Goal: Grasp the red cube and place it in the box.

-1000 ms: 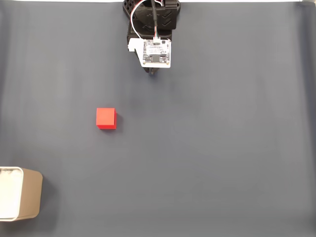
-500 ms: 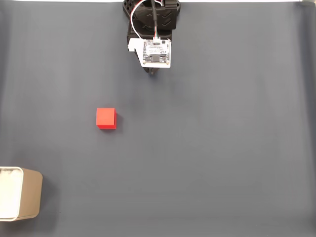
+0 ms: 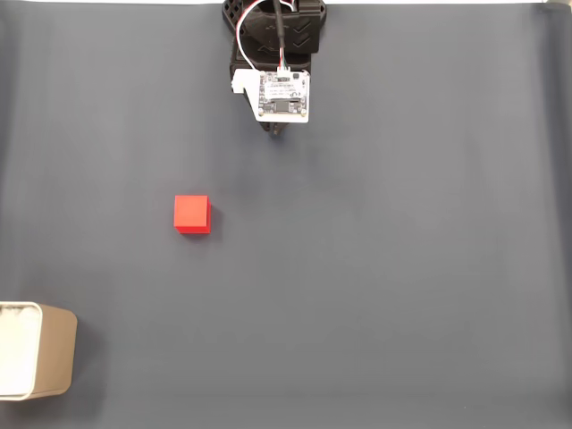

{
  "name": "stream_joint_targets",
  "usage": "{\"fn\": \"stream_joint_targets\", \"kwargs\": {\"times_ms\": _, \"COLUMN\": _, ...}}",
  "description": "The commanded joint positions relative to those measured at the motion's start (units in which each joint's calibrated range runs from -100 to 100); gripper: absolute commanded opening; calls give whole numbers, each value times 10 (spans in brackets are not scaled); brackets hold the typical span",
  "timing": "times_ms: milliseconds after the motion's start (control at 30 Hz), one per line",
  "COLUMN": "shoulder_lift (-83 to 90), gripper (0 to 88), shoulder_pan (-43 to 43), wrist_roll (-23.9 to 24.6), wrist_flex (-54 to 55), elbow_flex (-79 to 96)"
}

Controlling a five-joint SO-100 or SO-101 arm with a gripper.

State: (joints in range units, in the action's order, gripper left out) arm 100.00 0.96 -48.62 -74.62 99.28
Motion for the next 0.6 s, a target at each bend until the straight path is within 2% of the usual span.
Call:
{"fn": "stream_joint_targets", "kwargs": {"times_ms": 0, "shoulder_lift": -1, "gripper": 0, "shoulder_pan": -5, "wrist_roll": 4, "wrist_flex": -11, "elbow_flex": 5}}
{"fn": "stream_joint_targets", "kwargs": {"times_ms": 267, "shoulder_lift": -1, "gripper": 0, "shoulder_pan": -8, "wrist_roll": 9, "wrist_flex": -4, "elbow_flex": 5}}
{"fn": "stream_joint_targets", "kwargs": {"times_ms": 567, "shoulder_lift": -1, "gripper": 0, "shoulder_pan": -9, "wrist_roll": 12, "wrist_flex": 97, "elbow_flex": 5}}
